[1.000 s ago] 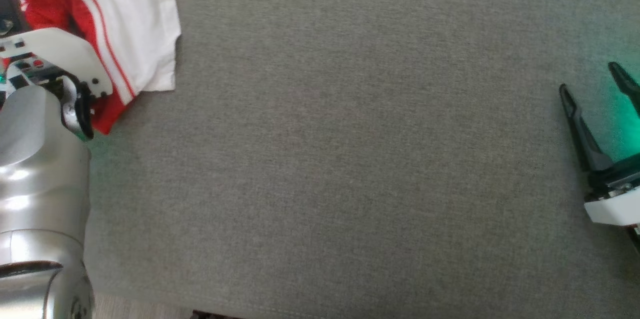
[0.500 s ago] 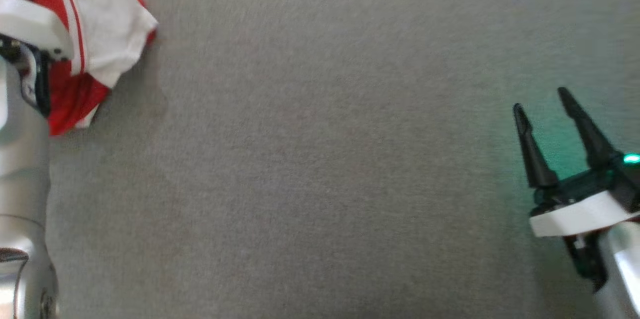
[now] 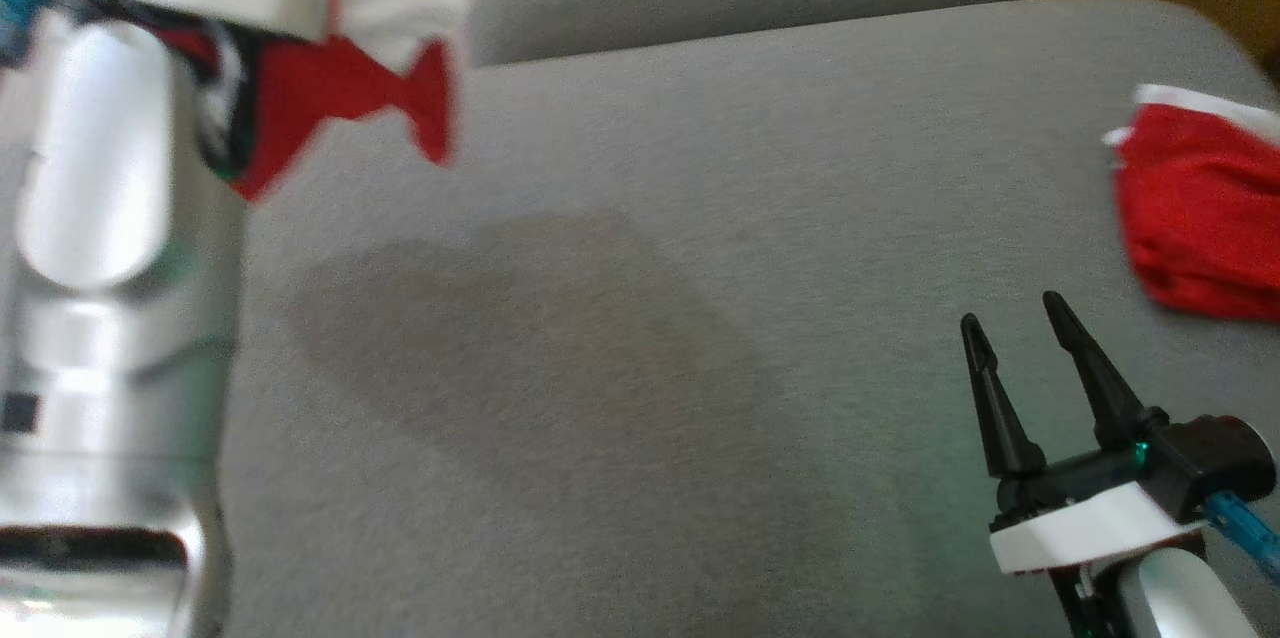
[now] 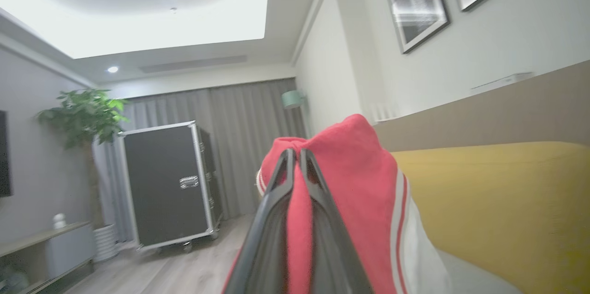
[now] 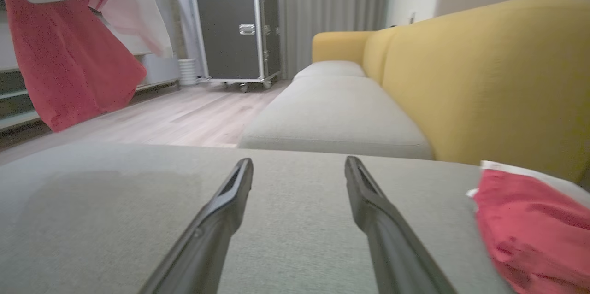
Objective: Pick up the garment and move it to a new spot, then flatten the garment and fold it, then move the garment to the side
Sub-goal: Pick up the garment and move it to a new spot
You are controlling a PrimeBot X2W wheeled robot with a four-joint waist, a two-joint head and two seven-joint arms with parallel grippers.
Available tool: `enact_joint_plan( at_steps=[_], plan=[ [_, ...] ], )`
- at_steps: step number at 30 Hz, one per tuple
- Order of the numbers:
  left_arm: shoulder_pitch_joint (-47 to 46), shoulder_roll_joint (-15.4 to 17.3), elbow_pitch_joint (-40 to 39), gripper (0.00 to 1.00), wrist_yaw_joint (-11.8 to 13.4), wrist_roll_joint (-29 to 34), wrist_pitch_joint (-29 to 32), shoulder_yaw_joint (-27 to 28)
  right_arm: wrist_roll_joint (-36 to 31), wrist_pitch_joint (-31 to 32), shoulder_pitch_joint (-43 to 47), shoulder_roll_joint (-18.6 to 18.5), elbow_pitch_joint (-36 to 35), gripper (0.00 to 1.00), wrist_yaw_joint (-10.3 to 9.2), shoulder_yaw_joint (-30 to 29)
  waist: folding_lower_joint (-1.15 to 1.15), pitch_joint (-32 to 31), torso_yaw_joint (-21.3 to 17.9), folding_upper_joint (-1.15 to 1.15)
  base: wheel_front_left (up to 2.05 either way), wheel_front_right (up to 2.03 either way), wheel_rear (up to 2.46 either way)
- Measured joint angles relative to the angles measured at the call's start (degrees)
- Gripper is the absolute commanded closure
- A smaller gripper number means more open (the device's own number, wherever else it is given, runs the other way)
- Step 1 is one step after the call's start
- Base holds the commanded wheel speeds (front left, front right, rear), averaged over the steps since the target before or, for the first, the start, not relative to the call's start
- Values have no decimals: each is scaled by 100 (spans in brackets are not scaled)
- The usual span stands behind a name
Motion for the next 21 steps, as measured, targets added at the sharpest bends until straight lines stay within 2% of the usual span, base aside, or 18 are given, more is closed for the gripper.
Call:
enact_joint_plan(
  at_steps=[2,3,6,9,12,17,18,19,20,21],
  plan=[
    [211,-140,-271,100,-4,-55,-9,-112,-1,0,43,48,-77,0,0,-23,0,-142,-243,0,0,0,0],
    [398,-314,-483,100,-10,-168,30,-226,-1,0,64,71,-126,0,0,-55,1,-271,-467,0,0,0,0],
    [672,-567,-639,100,-59,-509,177,-342,-3,0,75,81,-182,0,0,-118,1,-430,-758,0,0,0,0],
    [1113,-626,-670,100,-110,-713,245,-645,-3,0,167,132,-210,0,0,-187,1,-527,-998,0,0,0,0],
    [1828,-683,-597,100,-157,-724,102,-1057,-1,0,352,186,-203,0,0,-200,1,-528,-1137,0,0,0,0],
    [3206,-776,-86,100,-129,-783,-396,-1625,-1,0,467,253,-99,0,0,-89,3,-352,-1123,0,0,0,0],
    [3440,-772,49,69,-76,-728,-442,-1713,-1,0,469,256,-69,0,0,-70,3,-330,-1096,0,0,0,0],
    [3440,-772,49,16,-76,-728,-442,-1713,-1,0,469,256,-69,0,0,-70,3,-330,-1096,0,0,0,0],
    [3642,-770,160,0,20,-668,-480,-1761,0,0,468,260,-35,0,0,-65,3,-311,-1063,0,0,0,0],
    [3816,-770,242,0,136,-612,-497,-1782,0,0,469,261,-1,0,0,-64,3,-299,-1022,0,0,0,0]
  ],
)
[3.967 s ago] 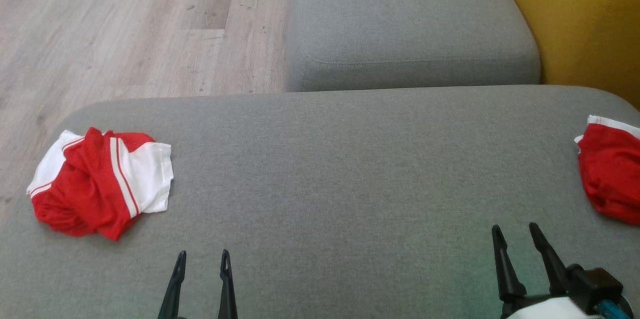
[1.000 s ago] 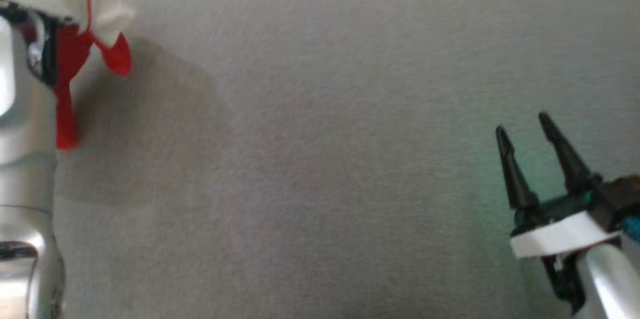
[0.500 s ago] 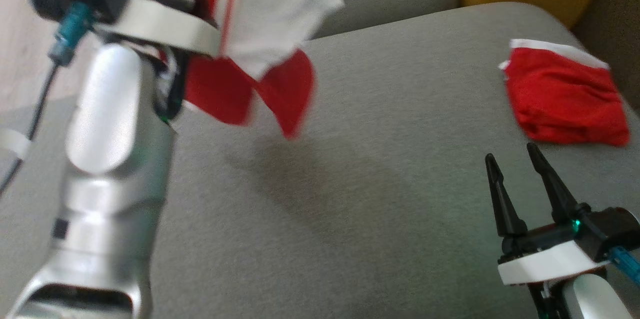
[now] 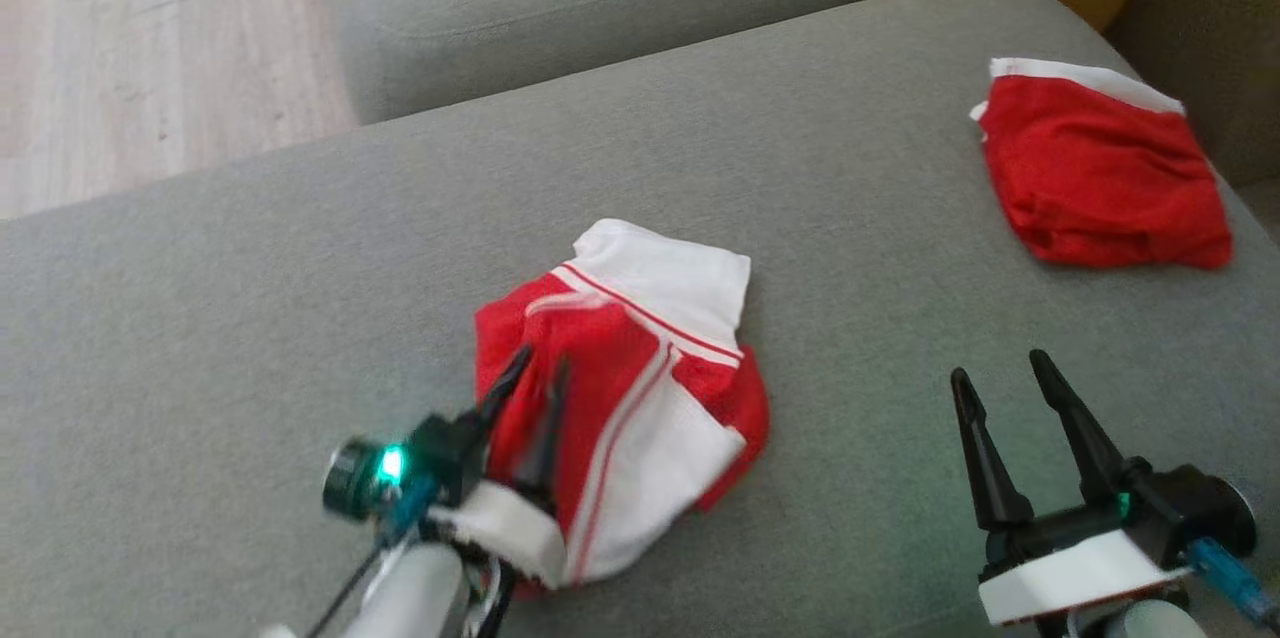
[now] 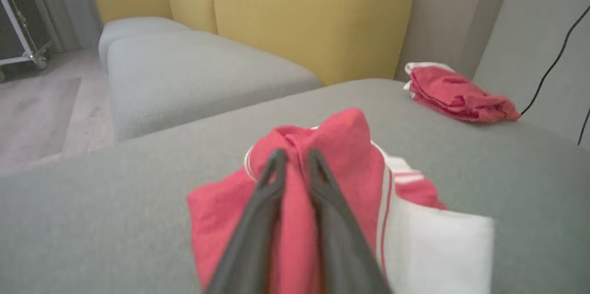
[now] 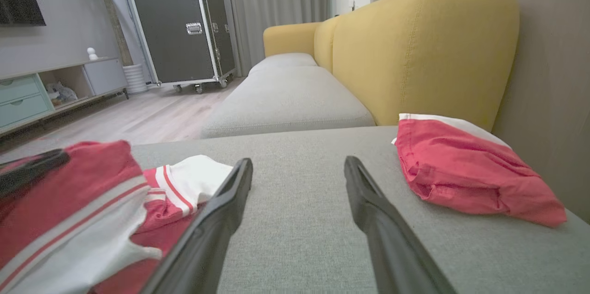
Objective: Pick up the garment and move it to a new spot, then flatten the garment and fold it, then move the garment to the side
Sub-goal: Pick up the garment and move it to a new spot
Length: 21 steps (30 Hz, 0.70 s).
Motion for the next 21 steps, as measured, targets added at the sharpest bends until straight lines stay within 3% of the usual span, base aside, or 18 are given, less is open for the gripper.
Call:
enact_joint_plan(
  at_steps=[3,11,21],
  plan=[
    [396,0,-223,0,270,14,-24,42,0,0,21,1,93,0,0,-21,0,-4,158,0,0,0,0],
    [1590,3,-1850,0,951,405,-42,292,-9,1,204,80,344,0,0,-145,-1,-245,780,0,0,0,0],
    [2725,83,-3228,0,1194,855,-43,804,-200,4,541,204,475,0,0,-230,-2,-719,1612,0,0,0,0]
  ],
)
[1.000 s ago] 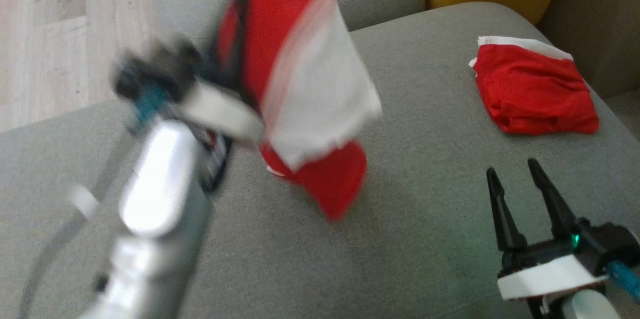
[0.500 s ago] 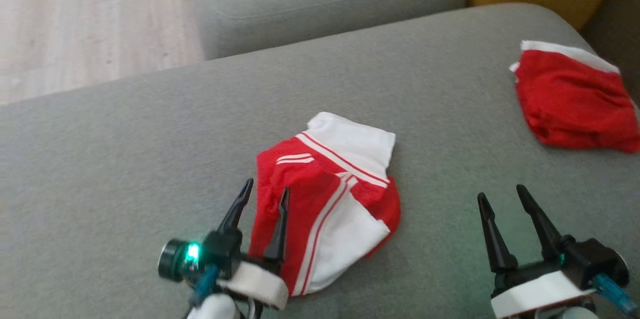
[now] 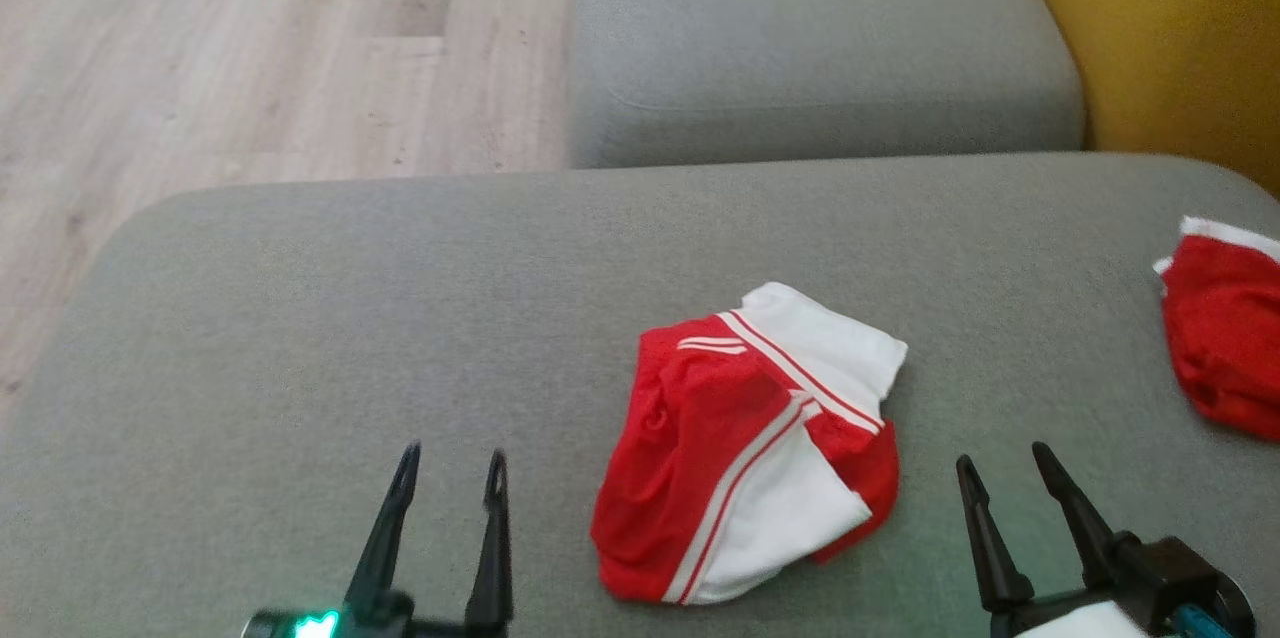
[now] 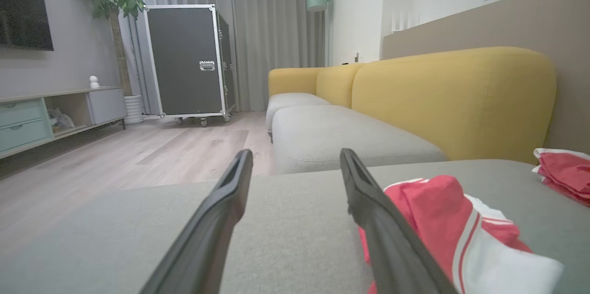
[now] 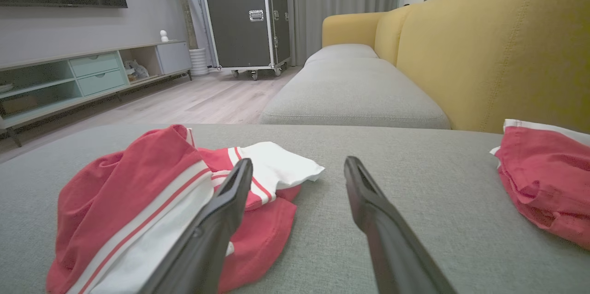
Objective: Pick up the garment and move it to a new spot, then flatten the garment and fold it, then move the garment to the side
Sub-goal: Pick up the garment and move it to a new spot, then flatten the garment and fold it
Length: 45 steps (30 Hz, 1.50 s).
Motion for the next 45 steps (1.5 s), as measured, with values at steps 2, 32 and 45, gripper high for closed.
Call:
enact_joint_plan(
  at_steps=[2,32,45],
  plan=[
    [230,48,-37,0,35,74,0,45,-2,0,41,32,9,0,0,-33,0,-70,113,0,0,0,0],
    [528,108,-80,0,32,224,0,379,-2,0,257,307,44,0,0,-207,1,-102,233,0,0,0,0],
    [527,83,-38,0,-18,222,0,538,-1,1,361,314,53,0,0,-125,1,-90,88,0,0,0,0]
  ],
)
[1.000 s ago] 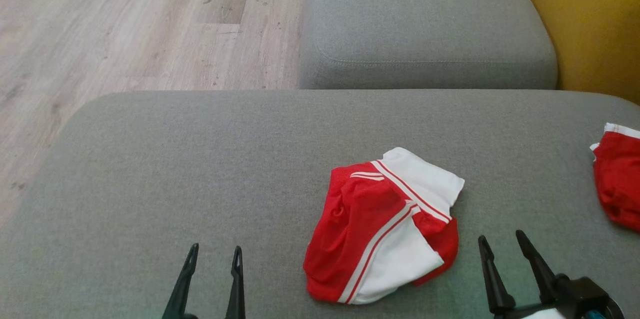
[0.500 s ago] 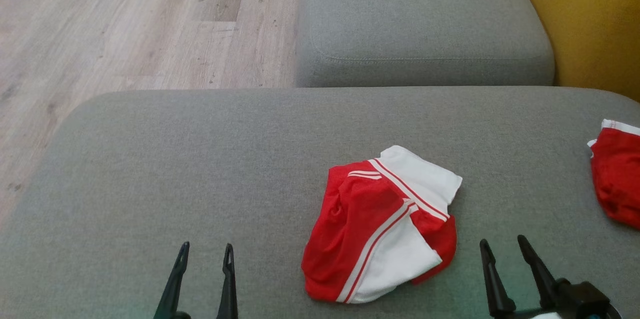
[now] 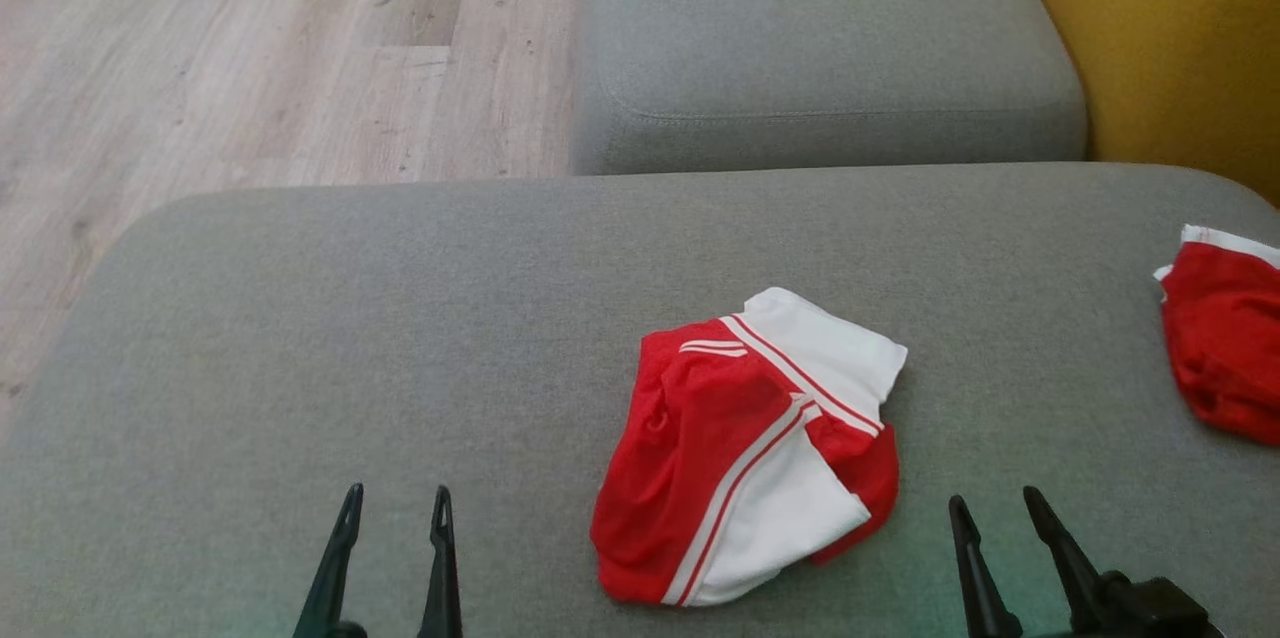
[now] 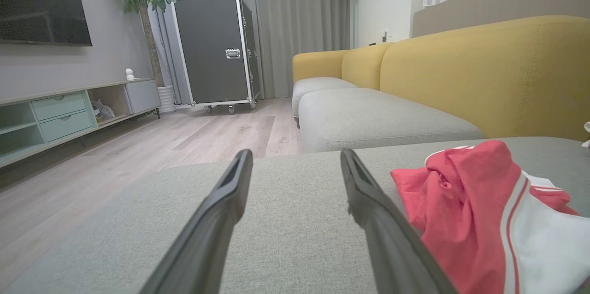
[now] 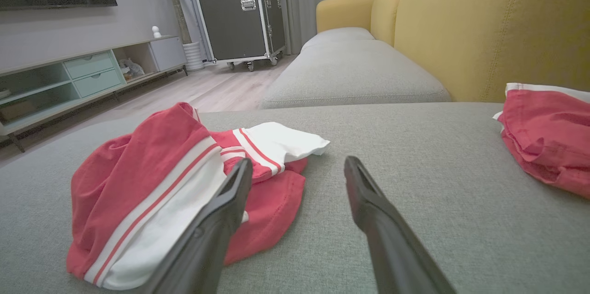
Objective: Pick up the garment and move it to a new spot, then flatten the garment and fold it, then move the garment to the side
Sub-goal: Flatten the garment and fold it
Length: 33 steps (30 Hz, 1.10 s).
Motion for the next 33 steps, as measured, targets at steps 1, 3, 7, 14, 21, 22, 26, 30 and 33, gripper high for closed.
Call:
enact_joint_plan(
  at_steps=[1,3,7,14,21,22,26,30,33],
  plan=[
    [-1,-2,-1,0,-1,0,0,0,0,0,-1,-1,0,0,0,7,0,5,-21,0,0,0,0],
    [-1,-9,-8,0,-1,0,0,0,0,0,-3,-3,0,0,0,26,0,16,-70,0,0,0,0],
    [-2,-23,-9,0,-5,0,0,-5,0,0,-9,-15,-2,0,0,44,0,45,-173,0,0,0,0],
    [-309,-30,149,0,-219,89,0,-243,10,0,-29,-182,-56,0,0,169,0,233,-558,0,0,0,0],
    [-1411,-80,1010,0,-588,357,0,-987,18,0,-119,-335,-126,0,0,230,1,469,-919,0,0,0,0],
    [-1584,-89,1178,0,-653,358,0,-1104,18,0,-156,-352,-131,0,0,235,1,503,-964,0,0,0,0],
    [-2244,-122,1894,0,-912,394,22,-1563,33,0,-263,-376,-179,0,0,323,1,629,-1122,0,0,0,0],
    [-2896,-142,2515,0,-912,583,313,-1923,59,0,-294,-416,-183,0,0,381,1,772,-1238,0,0,0,0],
    [-3346,-152,2911,0,-850,664,542,-2064,60,0,-358,-453,-182,0,0,410,1,914,-1300,0,0,0,0]
  ],
)
